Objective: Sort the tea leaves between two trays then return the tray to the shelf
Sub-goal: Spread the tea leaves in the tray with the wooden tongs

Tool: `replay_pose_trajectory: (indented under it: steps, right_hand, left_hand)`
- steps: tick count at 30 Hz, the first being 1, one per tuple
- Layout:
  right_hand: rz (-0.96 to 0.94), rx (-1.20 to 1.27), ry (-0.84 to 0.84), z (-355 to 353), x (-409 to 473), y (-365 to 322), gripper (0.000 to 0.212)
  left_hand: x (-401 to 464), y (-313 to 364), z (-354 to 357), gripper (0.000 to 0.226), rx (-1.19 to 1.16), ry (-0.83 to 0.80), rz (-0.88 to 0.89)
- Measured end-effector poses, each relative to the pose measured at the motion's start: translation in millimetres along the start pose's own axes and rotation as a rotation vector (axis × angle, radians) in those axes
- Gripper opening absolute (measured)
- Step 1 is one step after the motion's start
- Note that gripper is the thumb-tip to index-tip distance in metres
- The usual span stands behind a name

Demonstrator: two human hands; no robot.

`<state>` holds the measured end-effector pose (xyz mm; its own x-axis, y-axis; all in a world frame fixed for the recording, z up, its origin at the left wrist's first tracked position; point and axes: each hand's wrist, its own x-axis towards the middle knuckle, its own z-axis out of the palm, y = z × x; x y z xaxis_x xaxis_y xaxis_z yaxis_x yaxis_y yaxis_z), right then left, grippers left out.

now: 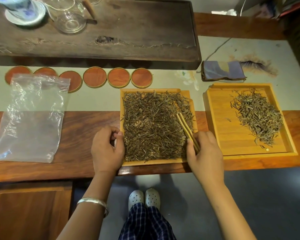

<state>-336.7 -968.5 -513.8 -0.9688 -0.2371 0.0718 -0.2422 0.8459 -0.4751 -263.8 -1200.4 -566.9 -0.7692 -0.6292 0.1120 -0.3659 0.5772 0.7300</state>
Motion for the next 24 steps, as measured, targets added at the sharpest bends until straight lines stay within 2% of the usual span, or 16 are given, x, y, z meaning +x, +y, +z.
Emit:
replay_pose_trajectory:
  steps: [8, 14, 19, 21, 24]
  right_hand:
    - [0.003, -0.014, 0.024, -0.8, -1.3, 2.5, 0.007]
    - [0.008, 0.069, 0.146, -11.0, 16.2, -10.6, 0.01]
    - [0.03, 0.162, 0.232, -8.3, 72.6, -38.5, 0.012]
    - [0.044, 0.188, 0.23, -5.1, 107.7, -50.9, 0.014]
    - [0.056, 0.212, 0.215, 1.5, 161.2, -63.0, 0.014]
  left_hand:
    - [-0.9, 1.1, 0.0, 0.011, -0.005, -0.001, -0.007]
    - [-2.5, 1.4, -1.3, 0.005, 0.0, -0.02, -0.023]
    - [-1.9, 5.0, -5.4, 0.011, -0.01, -0.028, 0.023]
    - [-0.9, 6.0, -6.5, 0.006, -0.014, -0.034, 0.016]
    - [1.4, 5.2, -5.6, 0.014, -0.004, -0.058, 0.003]
